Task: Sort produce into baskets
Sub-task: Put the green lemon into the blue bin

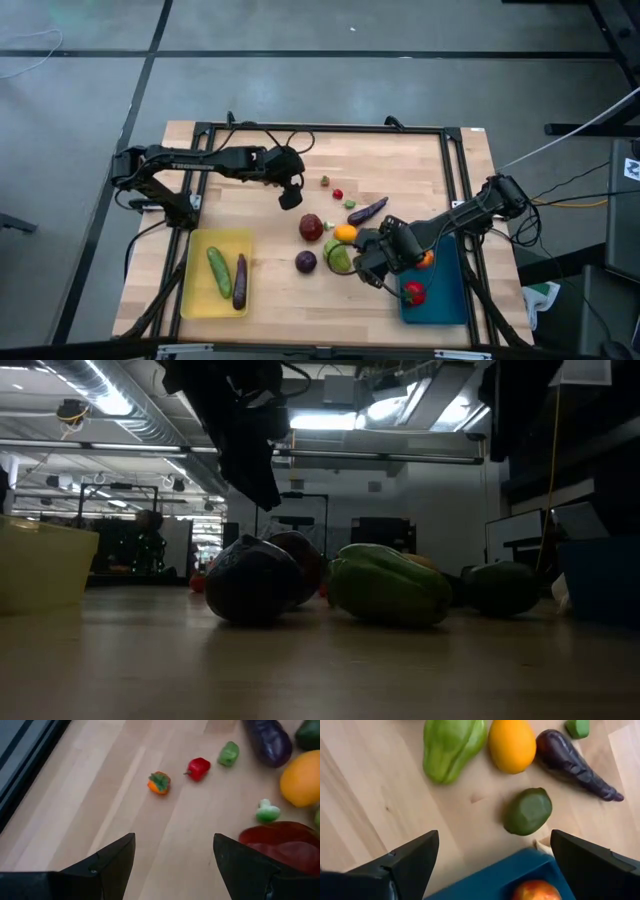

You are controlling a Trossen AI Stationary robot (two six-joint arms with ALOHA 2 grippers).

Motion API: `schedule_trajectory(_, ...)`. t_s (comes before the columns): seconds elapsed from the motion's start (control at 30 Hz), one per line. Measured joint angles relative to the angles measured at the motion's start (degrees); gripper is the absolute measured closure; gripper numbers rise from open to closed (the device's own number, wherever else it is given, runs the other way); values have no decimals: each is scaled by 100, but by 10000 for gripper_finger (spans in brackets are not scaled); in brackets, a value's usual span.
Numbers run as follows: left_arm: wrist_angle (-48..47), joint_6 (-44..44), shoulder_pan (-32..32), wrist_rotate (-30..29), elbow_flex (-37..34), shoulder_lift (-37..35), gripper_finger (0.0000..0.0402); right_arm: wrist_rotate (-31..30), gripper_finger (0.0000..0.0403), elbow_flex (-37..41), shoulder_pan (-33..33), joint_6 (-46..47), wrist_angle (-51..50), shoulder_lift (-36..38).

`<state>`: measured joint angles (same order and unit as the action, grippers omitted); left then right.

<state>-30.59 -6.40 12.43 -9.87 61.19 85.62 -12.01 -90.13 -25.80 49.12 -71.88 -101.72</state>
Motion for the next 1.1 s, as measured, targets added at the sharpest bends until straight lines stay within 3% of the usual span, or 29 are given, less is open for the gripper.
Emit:
schedule_trajectory(0.37,0,-17,-437,-4,-1,0,137,6,24,193,433,-116,-15,-2)
schedule_trajectory(0.7,0,-114,-646,-9,-2,0,137,877,24,1105,1008,-878,246,-10)
schedule_trajectory(1.1,0,-566,-646,-13,-2,0,137,1277,24,1298,1693,-426,578,-10)
